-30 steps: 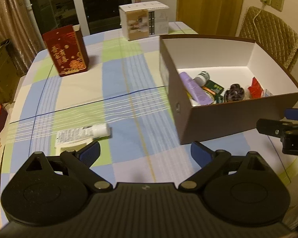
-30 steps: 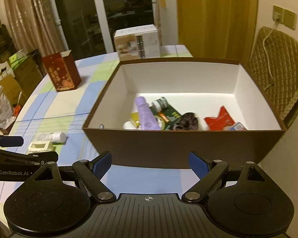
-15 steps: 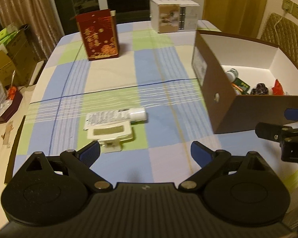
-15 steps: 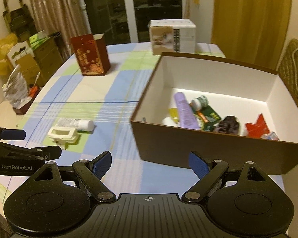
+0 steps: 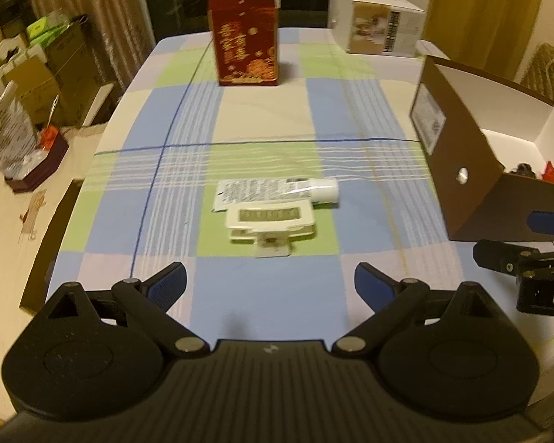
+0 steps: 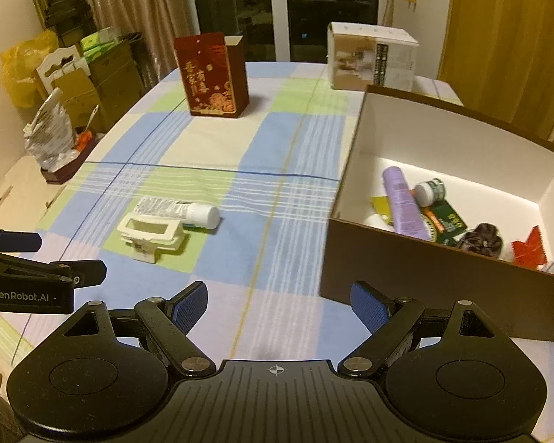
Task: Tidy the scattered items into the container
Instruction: 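Lower the left tool onto the white hair clip and close it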
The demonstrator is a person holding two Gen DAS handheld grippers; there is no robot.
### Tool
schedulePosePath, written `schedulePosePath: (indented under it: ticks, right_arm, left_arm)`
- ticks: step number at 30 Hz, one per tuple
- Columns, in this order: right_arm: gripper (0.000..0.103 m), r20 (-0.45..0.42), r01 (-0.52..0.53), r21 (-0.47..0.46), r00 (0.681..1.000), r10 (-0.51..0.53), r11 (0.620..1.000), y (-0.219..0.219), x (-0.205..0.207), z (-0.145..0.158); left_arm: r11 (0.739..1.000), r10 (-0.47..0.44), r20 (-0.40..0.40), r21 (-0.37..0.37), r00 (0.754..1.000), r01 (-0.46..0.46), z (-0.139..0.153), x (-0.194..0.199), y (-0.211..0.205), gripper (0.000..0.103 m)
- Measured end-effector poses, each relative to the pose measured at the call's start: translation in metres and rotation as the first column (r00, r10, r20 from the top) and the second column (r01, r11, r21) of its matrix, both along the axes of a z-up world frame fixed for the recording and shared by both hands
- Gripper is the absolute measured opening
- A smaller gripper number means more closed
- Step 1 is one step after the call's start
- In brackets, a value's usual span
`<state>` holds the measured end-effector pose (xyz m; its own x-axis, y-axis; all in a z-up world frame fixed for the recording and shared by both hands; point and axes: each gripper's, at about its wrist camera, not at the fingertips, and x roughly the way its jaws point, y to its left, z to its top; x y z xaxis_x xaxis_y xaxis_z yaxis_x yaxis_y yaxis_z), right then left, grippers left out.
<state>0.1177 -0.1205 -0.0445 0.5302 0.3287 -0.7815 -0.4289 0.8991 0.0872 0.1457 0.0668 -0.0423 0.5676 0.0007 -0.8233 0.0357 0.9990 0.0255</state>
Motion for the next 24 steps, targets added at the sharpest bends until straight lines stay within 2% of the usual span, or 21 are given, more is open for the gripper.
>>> schedulePosePath:
  ticks: [4, 9, 24]
  right_arm:
    - [0.09, -0.015, -0.01, 0.024, 1.0, 0.01, 1.0, 0.008, 0.006, -0.006]
    - [0.09, -0.038, -0.015, 0.028, 0.999, 0.016, 0.999, 0.016, 0.017, -0.015]
    - [0.09, -0.19, 0.025, -0.003, 0.981, -0.025, 1.0, 0.014, 0.049, -0.051]
  left_arm:
    - [0.999, 0.022, -0.015, -0.033, 1.0, -0.022, -0.005, 0.003, 0.011, 0.096]
    - [1.0, 0.009, 0.0, -0.025, 1.0, -0.009, -0.011, 0.008, 0.014, 0.096]
    - [0.999, 0.013, -0.047, -0.035, 0.999, -0.015, -0.056, 0.059, 0.007, 0.096]
